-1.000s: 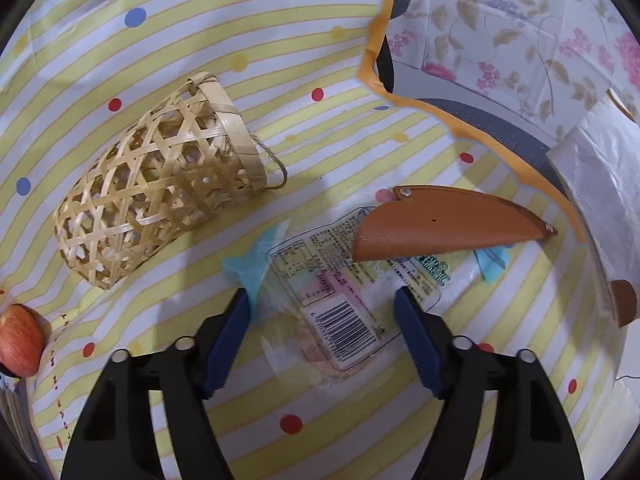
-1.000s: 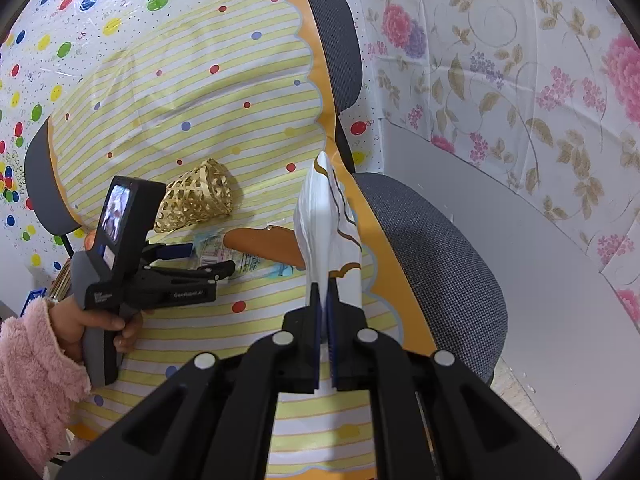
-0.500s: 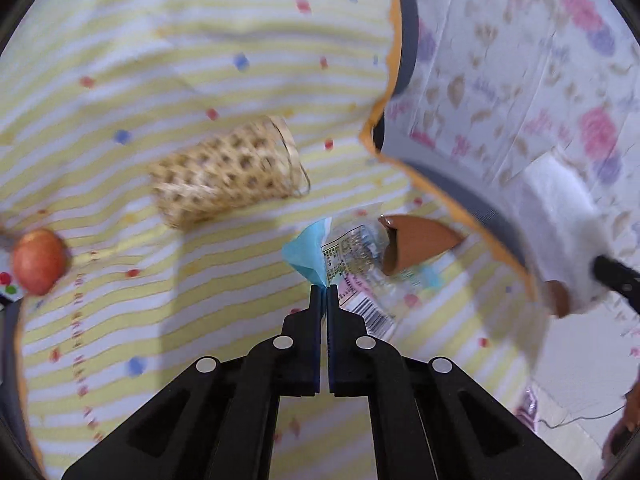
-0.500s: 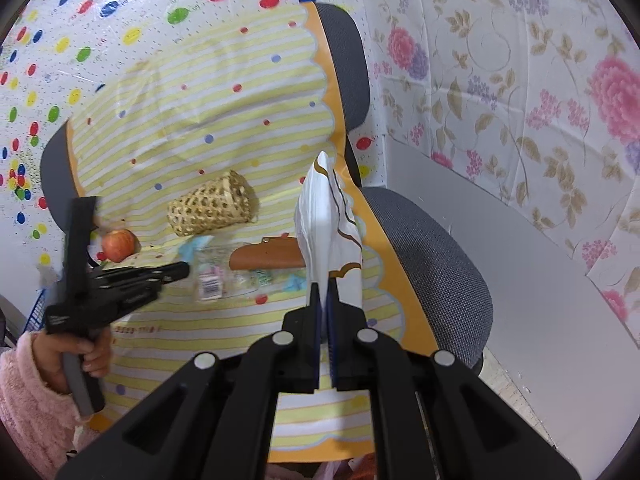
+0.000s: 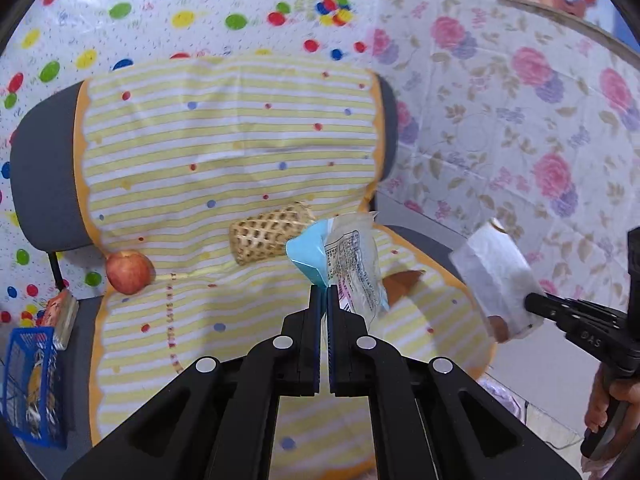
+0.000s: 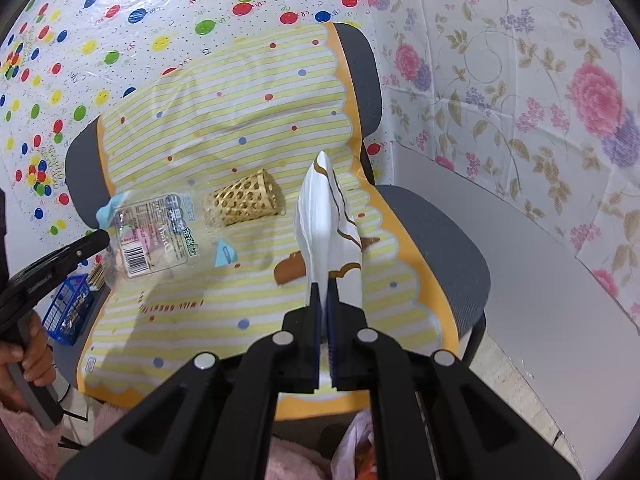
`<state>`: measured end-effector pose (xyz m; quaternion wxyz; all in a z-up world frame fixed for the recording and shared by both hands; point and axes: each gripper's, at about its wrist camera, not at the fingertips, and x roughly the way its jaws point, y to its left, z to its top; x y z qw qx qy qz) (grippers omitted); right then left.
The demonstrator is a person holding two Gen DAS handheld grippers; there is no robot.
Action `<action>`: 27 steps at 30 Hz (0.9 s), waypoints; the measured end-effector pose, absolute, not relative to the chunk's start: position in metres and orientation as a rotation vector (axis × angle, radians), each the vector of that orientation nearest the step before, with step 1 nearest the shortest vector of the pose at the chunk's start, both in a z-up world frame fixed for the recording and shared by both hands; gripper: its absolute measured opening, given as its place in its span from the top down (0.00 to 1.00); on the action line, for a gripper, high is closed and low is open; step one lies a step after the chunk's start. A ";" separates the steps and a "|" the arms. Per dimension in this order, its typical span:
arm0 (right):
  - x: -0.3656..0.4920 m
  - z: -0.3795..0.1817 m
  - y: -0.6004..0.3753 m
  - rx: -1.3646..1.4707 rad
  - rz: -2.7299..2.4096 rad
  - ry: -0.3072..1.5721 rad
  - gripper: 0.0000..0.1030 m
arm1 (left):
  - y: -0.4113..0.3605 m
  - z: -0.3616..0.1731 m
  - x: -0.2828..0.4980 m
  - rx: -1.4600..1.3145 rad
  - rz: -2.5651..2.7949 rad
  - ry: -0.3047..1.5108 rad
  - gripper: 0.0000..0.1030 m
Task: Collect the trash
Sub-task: 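Carry the wrapper with the left tool while the right tool carries the paper toward the bin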
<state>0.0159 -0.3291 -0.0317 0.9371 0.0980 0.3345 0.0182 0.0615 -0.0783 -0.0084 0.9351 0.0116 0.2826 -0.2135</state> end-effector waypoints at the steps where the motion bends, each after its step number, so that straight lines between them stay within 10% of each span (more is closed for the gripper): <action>1: 0.009 -0.032 -0.328 0.199 0.031 0.686 0.97 | -0.081 -0.009 0.051 0.024 -0.440 0.571 0.97; 27: -0.143 -0.082 -0.376 0.239 -0.279 0.808 0.97 | -0.215 -0.080 -0.071 0.188 -0.785 0.586 0.96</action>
